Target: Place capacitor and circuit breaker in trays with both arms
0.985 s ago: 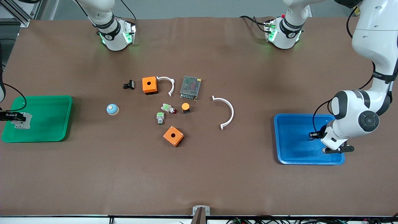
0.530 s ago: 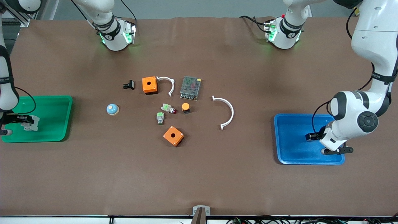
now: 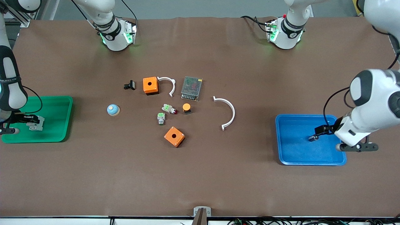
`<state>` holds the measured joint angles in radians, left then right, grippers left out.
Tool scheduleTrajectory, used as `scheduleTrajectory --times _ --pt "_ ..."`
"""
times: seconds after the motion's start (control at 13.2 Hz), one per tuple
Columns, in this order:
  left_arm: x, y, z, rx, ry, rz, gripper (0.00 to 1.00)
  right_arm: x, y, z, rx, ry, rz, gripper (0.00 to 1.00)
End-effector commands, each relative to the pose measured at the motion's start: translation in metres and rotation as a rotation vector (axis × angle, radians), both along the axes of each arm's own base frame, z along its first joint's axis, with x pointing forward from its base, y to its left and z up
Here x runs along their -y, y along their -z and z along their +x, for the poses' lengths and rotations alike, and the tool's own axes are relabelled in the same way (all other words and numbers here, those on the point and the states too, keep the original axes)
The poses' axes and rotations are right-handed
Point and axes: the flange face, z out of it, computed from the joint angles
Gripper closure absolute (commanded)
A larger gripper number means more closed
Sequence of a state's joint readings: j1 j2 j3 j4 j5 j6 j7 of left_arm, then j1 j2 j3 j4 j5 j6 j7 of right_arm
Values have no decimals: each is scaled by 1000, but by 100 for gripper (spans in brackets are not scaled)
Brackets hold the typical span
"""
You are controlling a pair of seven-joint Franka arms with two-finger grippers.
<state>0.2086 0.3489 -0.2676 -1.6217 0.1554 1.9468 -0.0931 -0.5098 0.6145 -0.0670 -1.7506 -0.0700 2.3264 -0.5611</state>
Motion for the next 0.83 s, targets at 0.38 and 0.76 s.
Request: scheduleTrajectory --times 0.38,0.76 --pt "7 -168 -53 -22 4 33 0 -100 -228 2 27 5 -14 3" --pt "32 -193 -79 -12 25 4 0 -259 -302 19 71 122 -1 2"
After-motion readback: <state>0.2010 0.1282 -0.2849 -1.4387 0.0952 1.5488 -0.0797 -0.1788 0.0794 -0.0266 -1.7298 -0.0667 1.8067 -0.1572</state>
